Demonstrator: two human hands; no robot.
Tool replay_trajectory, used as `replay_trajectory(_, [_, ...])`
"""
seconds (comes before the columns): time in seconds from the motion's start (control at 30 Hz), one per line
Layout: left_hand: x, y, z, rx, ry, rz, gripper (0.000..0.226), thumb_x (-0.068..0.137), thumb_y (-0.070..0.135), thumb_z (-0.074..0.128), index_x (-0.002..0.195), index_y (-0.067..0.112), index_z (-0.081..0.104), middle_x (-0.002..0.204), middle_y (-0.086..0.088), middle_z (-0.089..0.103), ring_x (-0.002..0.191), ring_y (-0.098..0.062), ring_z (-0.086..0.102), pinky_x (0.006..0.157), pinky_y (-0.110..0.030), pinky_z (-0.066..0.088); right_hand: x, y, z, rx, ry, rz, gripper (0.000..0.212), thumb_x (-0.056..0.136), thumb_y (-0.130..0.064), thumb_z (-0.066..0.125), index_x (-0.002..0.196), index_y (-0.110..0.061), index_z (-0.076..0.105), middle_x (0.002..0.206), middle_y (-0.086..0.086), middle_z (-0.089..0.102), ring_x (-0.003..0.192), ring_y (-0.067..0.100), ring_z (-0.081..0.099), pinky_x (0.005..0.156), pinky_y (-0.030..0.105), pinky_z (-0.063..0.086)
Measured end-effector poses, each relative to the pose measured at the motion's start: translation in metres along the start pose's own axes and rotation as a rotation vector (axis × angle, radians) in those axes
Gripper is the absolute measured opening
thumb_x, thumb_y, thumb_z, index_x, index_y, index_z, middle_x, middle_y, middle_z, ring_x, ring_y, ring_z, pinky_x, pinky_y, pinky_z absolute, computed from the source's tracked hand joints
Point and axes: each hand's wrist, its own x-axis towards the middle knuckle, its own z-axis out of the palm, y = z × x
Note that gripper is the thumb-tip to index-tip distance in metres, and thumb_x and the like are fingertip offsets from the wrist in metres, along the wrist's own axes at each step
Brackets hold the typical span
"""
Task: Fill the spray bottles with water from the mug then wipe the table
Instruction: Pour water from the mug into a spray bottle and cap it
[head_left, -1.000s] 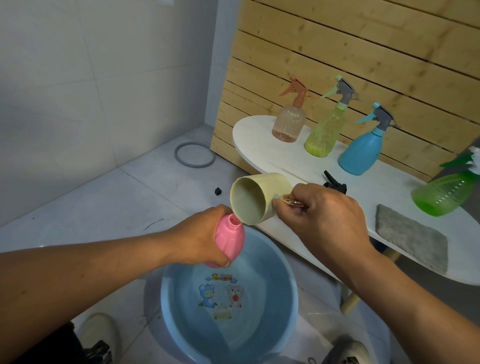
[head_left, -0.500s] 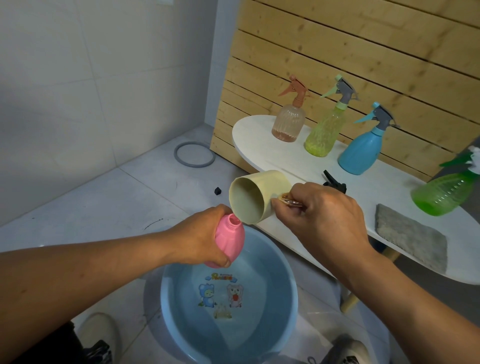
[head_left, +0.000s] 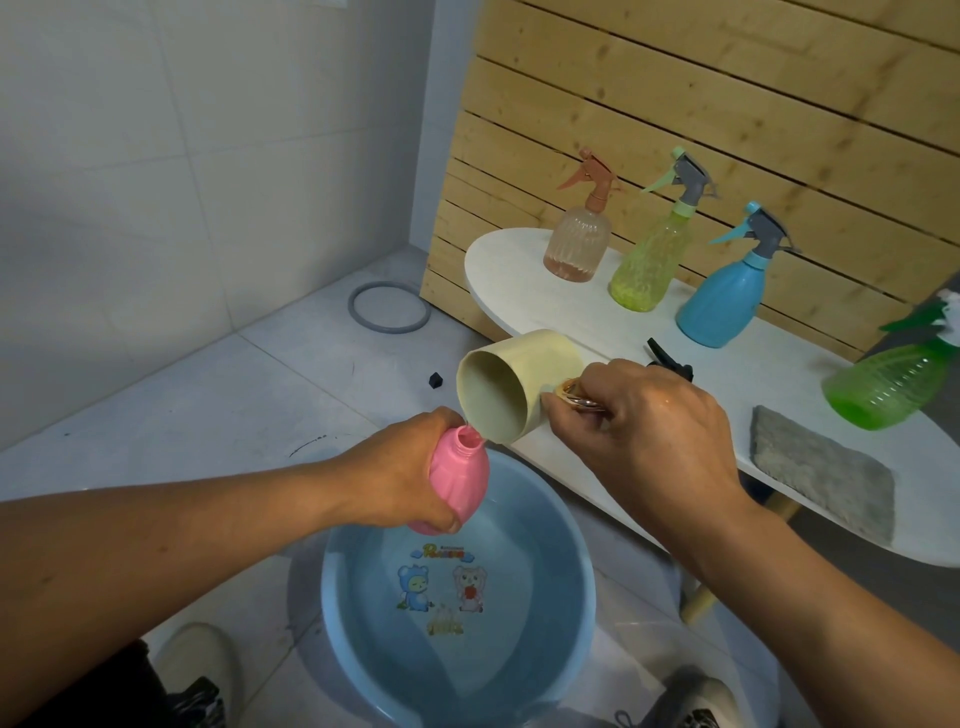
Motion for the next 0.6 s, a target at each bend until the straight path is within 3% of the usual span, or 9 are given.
replay_trajectory(0.1, [0.0001,0.0008,-0.0001,0.006,0.002,0.0,0.091,0.063,0.034,0.098,0.129,0.045,0.035,0.11,0.027,0.05,0.098,0.0,0.054,0.059,-0.011,0.047,-0.0007,-0.0001,-0.0002,-0.009,0.013,-0.011,0.042,0.095,-0.047,0.059,0.062,-0.023,0.049,0.057,-0.006,0.043,0.057,0.018,0.039,0.05,0.026,0.022])
replay_trajectory(0.37, [0.0014,0.0008,0.0002,0.006,0.0,-0.003,0.089,0.063,0.033,0.098,0.126,0.044,0.036,0.109,0.024,0.052,0.097,-0.002,0.055,0.06,-0.013,0.047,-0.0012,0.0005,0.003,-0.037,0.024,-0.058,0.041,0.098,-0.051,0.055,0.068,-0.025,0.054,0.062,-0.007,0.048,0.06,0.017,0.043,0.05,0.03,0.038])
replay_trajectory(0.6, [0.0027,-0.0008,0.0004,0.013,0.0,-0.005,0.086,0.062,0.033,0.098,0.122,0.045,0.037,0.106,0.024,0.052,0.095,-0.004,0.056,0.058,-0.011,0.045,-0.0016,0.001,0.0045,-0.069,0.037,-0.085,0.041,0.1,-0.055,0.05,0.072,-0.025,0.058,0.066,-0.006,0.052,0.062,0.017,0.045,0.049,0.032,0.041])
